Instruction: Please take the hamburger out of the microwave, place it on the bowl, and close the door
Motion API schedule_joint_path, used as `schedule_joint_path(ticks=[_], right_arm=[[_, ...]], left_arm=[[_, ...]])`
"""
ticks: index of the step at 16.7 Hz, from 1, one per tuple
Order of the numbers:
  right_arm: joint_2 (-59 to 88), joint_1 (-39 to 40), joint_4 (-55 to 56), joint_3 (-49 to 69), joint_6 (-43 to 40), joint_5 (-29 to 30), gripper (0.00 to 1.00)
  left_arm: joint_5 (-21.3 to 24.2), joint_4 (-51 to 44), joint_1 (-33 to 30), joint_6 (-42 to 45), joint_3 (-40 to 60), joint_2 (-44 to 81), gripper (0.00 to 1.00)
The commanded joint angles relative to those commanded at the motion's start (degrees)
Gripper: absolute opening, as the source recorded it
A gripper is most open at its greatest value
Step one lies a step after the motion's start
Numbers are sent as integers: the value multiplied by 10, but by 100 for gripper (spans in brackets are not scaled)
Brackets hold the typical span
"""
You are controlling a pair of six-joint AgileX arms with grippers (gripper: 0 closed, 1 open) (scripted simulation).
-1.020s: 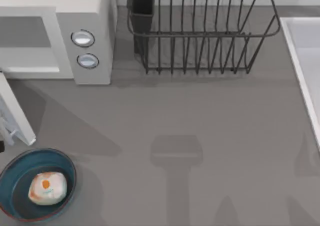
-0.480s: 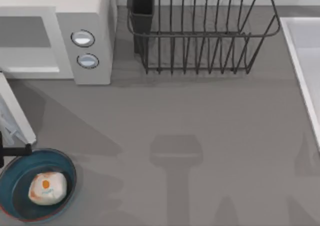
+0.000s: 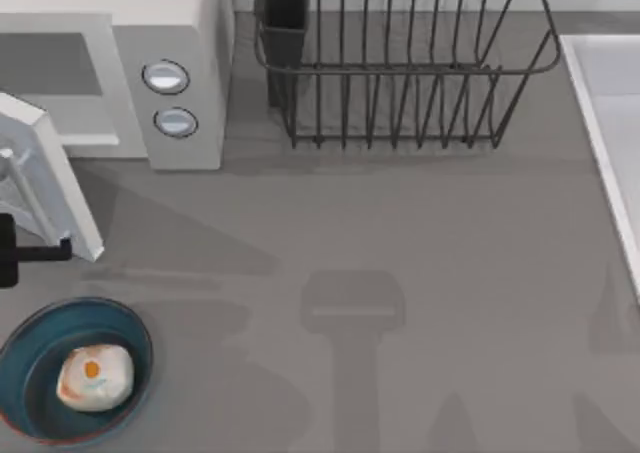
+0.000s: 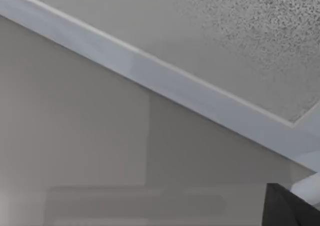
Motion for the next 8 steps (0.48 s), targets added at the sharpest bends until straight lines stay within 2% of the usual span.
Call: schedule_joint_path(ticks=[4,8], right_arm=[[0,0,0,0,0,0,100],[0,0,0,0,0,0,100]], left_arm=[[-6,48,-10,-5,67,122,0],[-8,66,-13,-7,92,156,0]])
